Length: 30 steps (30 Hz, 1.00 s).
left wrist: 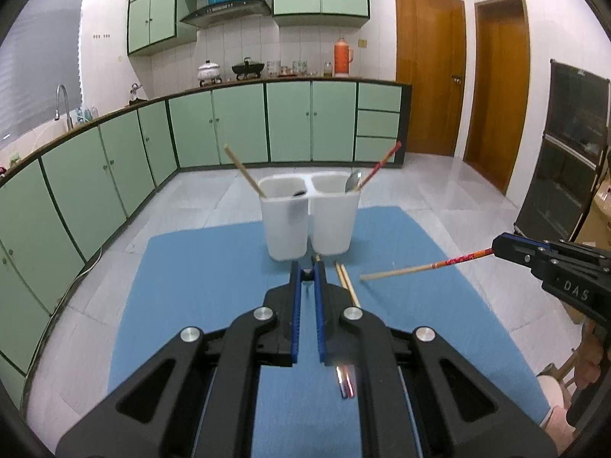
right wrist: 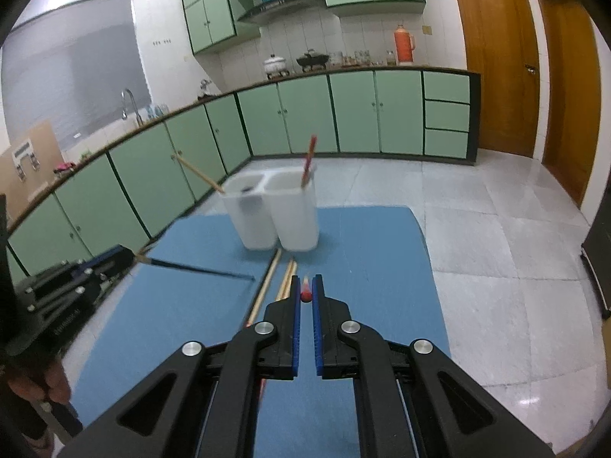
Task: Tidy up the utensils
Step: 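Lift both chopsticks and carry them over the white holder, then open both tools to drop the chopsticks into the holder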
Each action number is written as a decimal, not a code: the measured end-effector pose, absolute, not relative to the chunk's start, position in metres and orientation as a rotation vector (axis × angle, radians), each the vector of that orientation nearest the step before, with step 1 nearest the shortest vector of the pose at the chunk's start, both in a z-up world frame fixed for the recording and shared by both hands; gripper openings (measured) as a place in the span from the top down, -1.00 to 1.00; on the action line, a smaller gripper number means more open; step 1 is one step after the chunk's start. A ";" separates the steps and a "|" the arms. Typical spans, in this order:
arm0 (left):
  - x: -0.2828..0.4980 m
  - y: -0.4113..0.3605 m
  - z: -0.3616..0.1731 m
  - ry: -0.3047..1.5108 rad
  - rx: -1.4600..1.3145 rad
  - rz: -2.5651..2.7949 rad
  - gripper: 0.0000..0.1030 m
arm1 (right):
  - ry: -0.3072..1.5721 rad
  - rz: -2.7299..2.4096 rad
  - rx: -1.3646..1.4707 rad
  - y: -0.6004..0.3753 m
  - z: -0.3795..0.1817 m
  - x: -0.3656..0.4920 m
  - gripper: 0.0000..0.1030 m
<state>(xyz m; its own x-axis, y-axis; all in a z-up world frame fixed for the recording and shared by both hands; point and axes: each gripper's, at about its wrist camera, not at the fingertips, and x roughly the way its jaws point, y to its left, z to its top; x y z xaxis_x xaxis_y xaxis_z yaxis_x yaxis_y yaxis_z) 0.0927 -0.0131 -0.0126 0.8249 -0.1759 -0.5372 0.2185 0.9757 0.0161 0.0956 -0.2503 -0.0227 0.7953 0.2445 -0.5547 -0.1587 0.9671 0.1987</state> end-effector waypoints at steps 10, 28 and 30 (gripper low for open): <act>0.109 -0.014 0.021 0.478 0.037 -0.230 0.89 | 0.533 0.260 0.133 -0.248 0.018 0.109 0.89; 0.148 -0.015 0.126 0.189 -0.031 -0.231 0.89 | 0.351 0.330 0.106 -0.242 0.111 0.147 0.89; 0.158 -0.021 0.134 0.158 -0.032 -0.231 0.89 | 0.352 0.320 0.086 -0.238 0.115 0.158 0.89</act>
